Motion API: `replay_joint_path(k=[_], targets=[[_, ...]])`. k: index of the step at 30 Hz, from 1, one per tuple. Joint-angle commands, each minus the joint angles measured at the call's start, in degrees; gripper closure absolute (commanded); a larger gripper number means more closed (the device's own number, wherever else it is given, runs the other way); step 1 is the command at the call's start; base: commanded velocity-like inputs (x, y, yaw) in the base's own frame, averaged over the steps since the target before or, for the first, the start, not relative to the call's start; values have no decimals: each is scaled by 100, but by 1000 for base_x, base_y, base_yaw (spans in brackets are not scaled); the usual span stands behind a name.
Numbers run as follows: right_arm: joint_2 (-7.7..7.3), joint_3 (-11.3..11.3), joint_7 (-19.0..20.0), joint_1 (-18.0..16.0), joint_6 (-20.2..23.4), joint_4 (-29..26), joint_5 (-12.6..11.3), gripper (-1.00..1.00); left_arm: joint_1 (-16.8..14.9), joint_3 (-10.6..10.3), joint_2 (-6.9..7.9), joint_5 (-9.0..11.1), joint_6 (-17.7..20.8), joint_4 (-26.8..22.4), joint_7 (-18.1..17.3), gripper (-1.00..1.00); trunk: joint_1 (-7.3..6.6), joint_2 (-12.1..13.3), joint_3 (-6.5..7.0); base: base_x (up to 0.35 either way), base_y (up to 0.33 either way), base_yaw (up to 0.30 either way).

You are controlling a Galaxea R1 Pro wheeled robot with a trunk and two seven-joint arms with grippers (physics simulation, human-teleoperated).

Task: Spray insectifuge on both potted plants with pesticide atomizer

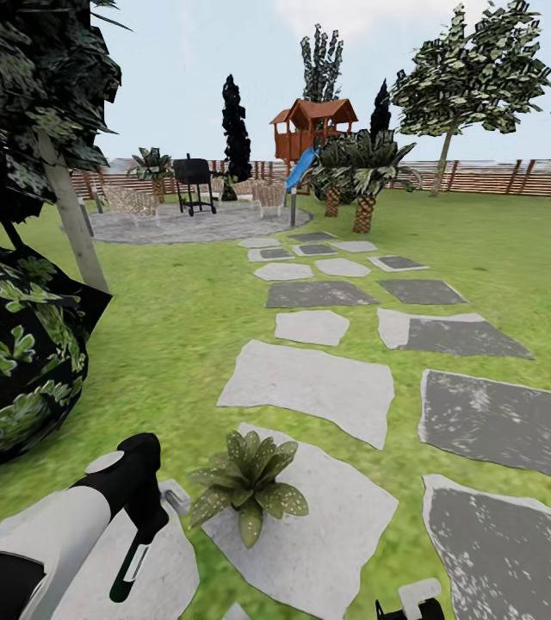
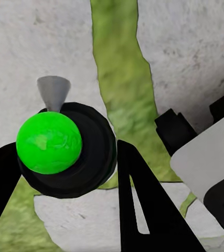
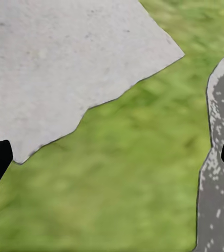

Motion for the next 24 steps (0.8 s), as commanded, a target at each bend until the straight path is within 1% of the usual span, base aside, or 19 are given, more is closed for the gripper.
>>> replay_joint_path(k=[1, 4, 7, 9, 10, 12, 14, 16, 19, 22, 24], targets=[[-1, 42, -59, -4, 2, 4, 41, -100, -2, -23, 6, -36, 43, -14, -53, 100, -1, -2, -6, 19, -11, 2], [-1, 44, -59, -4, 0, 4, 41, -100, -2, -18, 9, -31, 44, -24, -53, 100, -1, -2, -6, 136, -178, 9], [-1, 46, -60, -4, 1, 5, 41, -100, -2, -13, 9, -14, 44, -8, 289, 100, -1, -2, -6, 241, -188, 259], [-1, 47, -59, -4, 0, 6, 41, -100, -2, -16, 9, 7, 44, -4, 408, 100, -1, -2, -6, 262, -174, 273], [-1, 47, -59, -4, -1, 7, 41, -100, -2, -10, 9, 9, 44, -4, 419, 100, -1, -2, -6, 265, -172, 274], [-1, 47, -59, -4, 3, 6, 41, -100, -2, 69, 9, 12, 44, -4, 432, 100, -1, -2, -6, 266, -171, 275], [-1, 47, -59, -4, 0, 9, 41, -100, -2, 249, 5, 13, 38, 0, 437, 100, -1, -2, -6, 258, -176, 275], [-1, 47, -59, -4, 2, 8, 41, -100, -2, 300, -3, 18, 36, 3, 438, 100, -1, -2, -6, 213, -206, 275], [-1, 47, -59, -4, 3, 9, 41, -100, -2, 324, -15, 17, 35, 3, 439, 100, -1, -2, -6, 93, -249, 194], [-1, 47, -59, -4, 5, 10, 41, -100, -2, 328, -15, 14, 35, 4, 439, 100, -1, -2, -6, 15, -268, 42], [-1, 47, -59, -4, 5, 10, 41, -100, -2, 326, -11, 15, 35, 5, 439, 100, -1, -2, -6, 2, -92, 6]])
